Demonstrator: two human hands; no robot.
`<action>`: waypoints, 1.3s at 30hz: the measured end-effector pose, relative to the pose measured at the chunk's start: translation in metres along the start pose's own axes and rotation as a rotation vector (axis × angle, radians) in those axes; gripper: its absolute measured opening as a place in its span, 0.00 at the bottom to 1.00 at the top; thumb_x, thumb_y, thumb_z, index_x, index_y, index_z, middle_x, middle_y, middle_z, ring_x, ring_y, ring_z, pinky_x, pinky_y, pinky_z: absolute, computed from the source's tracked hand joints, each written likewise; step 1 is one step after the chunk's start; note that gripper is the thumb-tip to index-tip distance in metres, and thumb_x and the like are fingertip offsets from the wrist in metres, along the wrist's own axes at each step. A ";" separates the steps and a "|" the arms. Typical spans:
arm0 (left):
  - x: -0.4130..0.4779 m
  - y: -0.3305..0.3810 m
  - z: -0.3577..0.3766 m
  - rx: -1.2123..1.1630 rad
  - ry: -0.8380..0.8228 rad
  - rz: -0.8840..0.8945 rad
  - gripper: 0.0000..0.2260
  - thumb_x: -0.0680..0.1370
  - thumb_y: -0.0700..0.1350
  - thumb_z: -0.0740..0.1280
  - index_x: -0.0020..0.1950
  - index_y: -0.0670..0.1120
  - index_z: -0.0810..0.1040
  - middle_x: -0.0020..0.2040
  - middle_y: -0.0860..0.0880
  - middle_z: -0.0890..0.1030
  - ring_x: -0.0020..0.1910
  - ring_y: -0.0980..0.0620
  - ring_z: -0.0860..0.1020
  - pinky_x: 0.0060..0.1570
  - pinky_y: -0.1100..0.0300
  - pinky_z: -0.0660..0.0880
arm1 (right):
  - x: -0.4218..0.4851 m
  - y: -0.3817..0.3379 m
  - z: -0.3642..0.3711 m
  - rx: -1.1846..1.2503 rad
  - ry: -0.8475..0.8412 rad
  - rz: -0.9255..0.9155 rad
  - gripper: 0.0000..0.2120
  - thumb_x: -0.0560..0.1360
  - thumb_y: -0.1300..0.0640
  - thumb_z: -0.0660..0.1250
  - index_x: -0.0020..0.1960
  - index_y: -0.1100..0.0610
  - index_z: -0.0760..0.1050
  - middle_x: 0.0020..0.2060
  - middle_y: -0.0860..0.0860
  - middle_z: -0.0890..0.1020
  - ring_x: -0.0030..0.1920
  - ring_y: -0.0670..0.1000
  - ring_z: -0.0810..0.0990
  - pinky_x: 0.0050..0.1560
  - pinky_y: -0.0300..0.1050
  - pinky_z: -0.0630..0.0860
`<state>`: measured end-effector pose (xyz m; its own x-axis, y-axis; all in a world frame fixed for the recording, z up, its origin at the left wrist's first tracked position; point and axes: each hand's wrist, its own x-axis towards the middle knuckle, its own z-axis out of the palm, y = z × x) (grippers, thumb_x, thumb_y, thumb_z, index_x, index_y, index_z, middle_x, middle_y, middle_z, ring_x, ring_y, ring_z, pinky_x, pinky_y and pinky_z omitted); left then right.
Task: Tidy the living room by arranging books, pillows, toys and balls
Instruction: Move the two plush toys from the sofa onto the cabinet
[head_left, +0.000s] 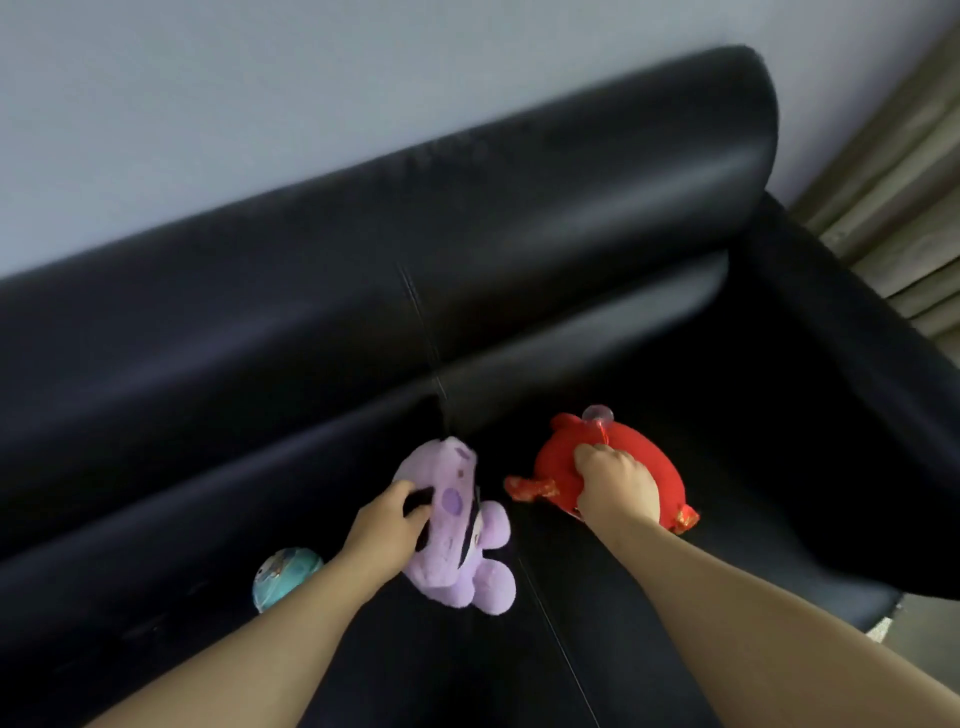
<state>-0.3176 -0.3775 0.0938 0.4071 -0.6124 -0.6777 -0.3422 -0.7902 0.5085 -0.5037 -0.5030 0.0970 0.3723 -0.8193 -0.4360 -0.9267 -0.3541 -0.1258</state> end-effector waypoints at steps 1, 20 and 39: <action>-0.009 0.001 -0.003 0.007 0.011 0.004 0.12 0.81 0.45 0.59 0.64 0.49 0.70 0.55 0.49 0.75 0.50 0.52 0.74 0.48 0.59 0.72 | -0.014 0.000 -0.003 0.038 -0.021 0.020 0.12 0.74 0.63 0.60 0.56 0.56 0.72 0.55 0.51 0.78 0.55 0.55 0.76 0.46 0.43 0.68; -0.105 -0.123 -0.004 0.297 -0.025 -0.003 0.10 0.77 0.47 0.61 0.57 0.47 0.75 0.58 0.44 0.78 0.57 0.45 0.77 0.57 0.54 0.74 | -0.201 -0.103 0.096 0.200 -0.060 0.037 0.18 0.74 0.47 0.65 0.63 0.46 0.68 0.64 0.50 0.67 0.67 0.57 0.62 0.68 0.54 0.57; -0.084 -0.098 -0.035 0.292 0.128 -0.018 0.12 0.80 0.48 0.58 0.59 0.46 0.74 0.53 0.48 0.78 0.47 0.49 0.77 0.42 0.57 0.73 | -0.135 -0.108 0.040 0.557 -0.027 0.289 0.12 0.77 0.58 0.55 0.57 0.54 0.73 0.48 0.53 0.81 0.51 0.56 0.78 0.54 0.48 0.73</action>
<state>-0.2891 -0.2494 0.1196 0.5119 -0.6111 -0.6037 -0.5551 -0.7717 0.3104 -0.4559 -0.3364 0.1333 0.1076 -0.8325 -0.5435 -0.8801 0.1746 -0.4415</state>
